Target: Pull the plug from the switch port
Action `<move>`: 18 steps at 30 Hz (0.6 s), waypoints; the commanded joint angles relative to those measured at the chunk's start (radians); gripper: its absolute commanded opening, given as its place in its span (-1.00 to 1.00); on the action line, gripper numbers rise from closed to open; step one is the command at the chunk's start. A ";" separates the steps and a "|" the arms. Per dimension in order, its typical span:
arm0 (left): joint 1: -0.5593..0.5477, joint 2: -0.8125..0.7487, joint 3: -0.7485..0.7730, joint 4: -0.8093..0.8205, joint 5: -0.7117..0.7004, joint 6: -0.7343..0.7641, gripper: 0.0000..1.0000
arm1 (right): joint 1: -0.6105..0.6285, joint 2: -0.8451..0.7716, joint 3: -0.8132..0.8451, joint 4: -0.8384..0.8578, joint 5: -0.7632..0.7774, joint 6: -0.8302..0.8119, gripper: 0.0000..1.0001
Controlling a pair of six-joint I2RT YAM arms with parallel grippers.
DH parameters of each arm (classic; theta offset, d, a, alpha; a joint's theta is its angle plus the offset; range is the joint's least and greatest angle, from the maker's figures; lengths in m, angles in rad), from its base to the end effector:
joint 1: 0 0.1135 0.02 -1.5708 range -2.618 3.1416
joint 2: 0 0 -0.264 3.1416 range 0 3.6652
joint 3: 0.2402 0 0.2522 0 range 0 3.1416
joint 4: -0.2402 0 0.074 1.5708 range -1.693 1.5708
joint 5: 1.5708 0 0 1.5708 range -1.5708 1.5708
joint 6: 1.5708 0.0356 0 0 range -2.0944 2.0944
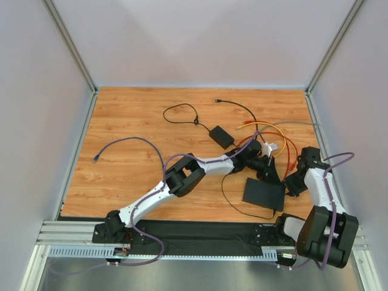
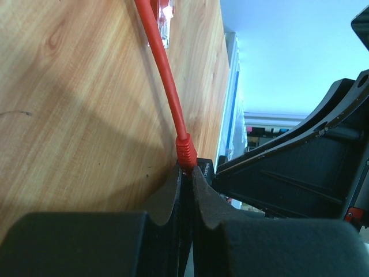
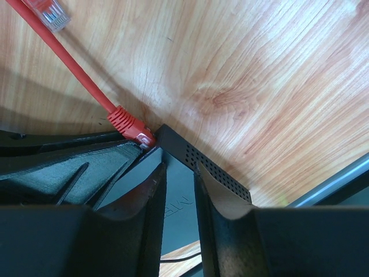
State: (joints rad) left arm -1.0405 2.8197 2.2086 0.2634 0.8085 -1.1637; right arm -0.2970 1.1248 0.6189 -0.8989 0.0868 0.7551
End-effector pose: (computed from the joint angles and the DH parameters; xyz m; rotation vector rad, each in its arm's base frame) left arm 0.2803 -0.5290 0.0720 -0.5457 -2.3320 1.8785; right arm 0.1593 -0.0520 0.1775 1.4953 2.5540 -0.0693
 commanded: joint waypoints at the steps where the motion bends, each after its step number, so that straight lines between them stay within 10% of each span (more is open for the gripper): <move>1: 0.017 -0.032 -0.015 0.074 -0.095 -0.034 -1.00 | 0.012 0.041 -0.031 -0.018 0.028 0.009 -0.47; 18: 0.019 -0.057 -0.170 0.324 -0.256 -0.211 -1.00 | 0.061 0.156 -0.021 -0.012 0.047 0.003 -0.51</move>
State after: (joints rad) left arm -1.0443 2.7731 2.0399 0.5167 0.6640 -1.2720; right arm -0.2523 1.2079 0.6659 -0.8738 0.1371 0.7525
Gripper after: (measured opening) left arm 0.101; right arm 0.253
